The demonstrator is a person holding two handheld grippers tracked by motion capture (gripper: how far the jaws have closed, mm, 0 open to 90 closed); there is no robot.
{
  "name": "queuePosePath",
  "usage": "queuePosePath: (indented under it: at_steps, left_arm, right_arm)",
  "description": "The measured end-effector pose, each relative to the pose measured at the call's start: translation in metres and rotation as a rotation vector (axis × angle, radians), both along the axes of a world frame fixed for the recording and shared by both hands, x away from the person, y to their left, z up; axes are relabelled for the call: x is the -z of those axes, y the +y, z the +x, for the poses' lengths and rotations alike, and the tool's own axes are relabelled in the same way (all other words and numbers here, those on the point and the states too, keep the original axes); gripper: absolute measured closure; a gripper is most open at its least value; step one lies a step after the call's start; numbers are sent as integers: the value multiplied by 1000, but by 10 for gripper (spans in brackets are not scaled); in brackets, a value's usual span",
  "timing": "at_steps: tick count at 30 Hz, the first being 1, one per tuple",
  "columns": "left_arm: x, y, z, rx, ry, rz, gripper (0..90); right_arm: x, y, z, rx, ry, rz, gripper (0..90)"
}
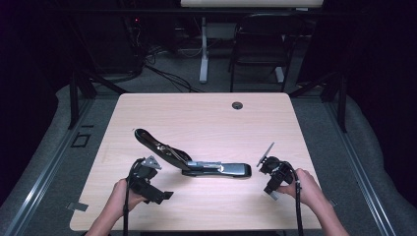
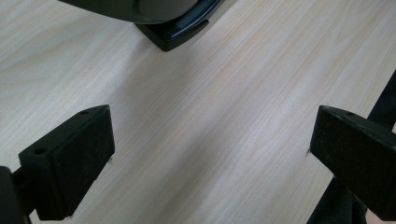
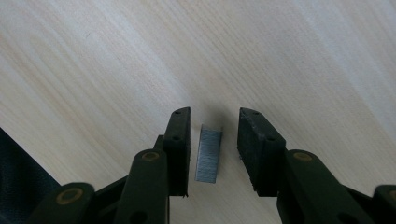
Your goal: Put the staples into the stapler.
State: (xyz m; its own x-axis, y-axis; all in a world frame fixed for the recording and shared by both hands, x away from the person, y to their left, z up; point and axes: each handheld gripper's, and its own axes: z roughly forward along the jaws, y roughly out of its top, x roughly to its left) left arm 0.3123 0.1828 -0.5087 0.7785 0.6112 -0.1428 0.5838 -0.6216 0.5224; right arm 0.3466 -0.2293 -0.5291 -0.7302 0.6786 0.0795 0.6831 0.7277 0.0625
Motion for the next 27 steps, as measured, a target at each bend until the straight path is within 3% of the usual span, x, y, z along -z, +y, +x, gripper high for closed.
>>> queuePosePath:
  at_steps: [11, 12, 13, 27]
  left_arm:
    - [1, 2, 1, -4, 6, 1, 0]
    - [1, 2, 2, -5, 6, 1, 0]
    - [1, 2, 2, -6, 7, 2, 0]
    - [1, 5, 4, -17, 14, 4, 0]
  right_arm:
    - [5, 3, -1, -25, 21, -41, 691]
    - [7, 4, -2, -11, 9, -21, 697]
    - [6, 4, -1, -16, 25, -34, 698]
    - [8, 5, -2, -26, 15, -48, 776]
